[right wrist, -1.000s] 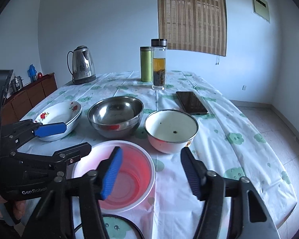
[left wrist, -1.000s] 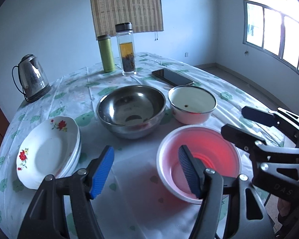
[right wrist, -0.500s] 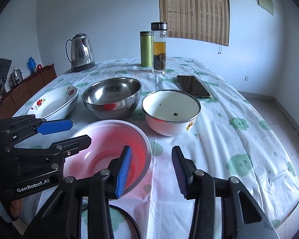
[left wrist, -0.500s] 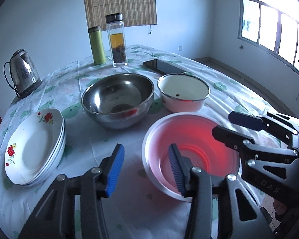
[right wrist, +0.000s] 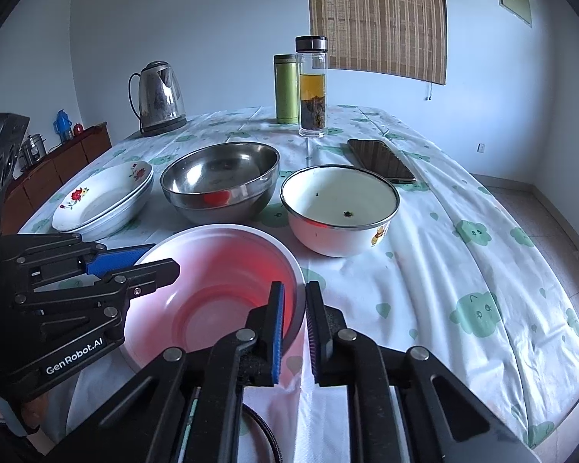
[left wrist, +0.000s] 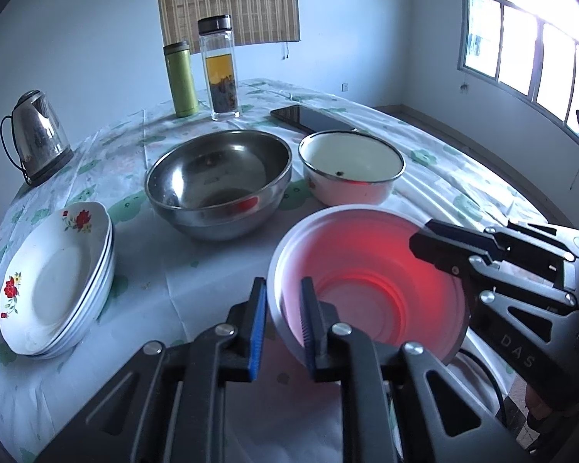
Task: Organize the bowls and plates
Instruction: 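Close both tools on the pink bowl's rim, then lift the pink bowl and carry it over the steel bowl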
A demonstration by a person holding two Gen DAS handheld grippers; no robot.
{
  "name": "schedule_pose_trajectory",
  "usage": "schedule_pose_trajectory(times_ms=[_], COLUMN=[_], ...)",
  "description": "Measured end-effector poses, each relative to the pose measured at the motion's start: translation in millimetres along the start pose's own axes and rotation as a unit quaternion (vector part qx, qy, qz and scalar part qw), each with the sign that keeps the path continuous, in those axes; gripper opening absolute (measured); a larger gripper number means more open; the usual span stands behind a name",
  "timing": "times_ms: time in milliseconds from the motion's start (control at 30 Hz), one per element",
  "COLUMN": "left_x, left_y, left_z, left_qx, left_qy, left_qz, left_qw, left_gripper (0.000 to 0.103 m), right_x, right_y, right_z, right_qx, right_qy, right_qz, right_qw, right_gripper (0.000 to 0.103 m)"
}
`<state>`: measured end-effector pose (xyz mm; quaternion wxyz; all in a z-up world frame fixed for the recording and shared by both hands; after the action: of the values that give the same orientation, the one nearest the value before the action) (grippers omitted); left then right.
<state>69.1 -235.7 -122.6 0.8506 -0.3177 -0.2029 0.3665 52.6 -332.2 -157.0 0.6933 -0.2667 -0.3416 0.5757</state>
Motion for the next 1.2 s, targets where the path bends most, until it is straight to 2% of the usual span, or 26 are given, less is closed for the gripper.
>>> schedule_pose_trajectory(times_ms=[633,1200], left_x=[9,40], left_y=[-7,-49], left_z=[11,21], left_qx=[-0.015,-0.048], left_qy=[-0.007,-0.034], left_qz=[0.01,0.018], left_qw=[0.9998,0.9981], left_gripper=[0.013,0.013], right_x=[5,21], right_y=[-12,-60], right_z=[7,16], right_qx=[-0.017,-0.058], right_qy=[-0.014,-0.032], right_qz=[-0.005,0.011], right_qw=[1.0,0.998], right_gripper=[0.008,0.008])
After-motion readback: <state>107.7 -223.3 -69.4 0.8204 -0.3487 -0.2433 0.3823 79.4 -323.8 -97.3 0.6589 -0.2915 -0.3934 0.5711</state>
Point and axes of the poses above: each gripper's, at about its wrist camera, not at the fingertips, and z roughly against the way its jaws point, x to its left, y to its underside, the point moved 6 cm from there along -z, roughly the way its jaws point, and after that the axes turned 7 degrees about -z, right-handed, at the moved point
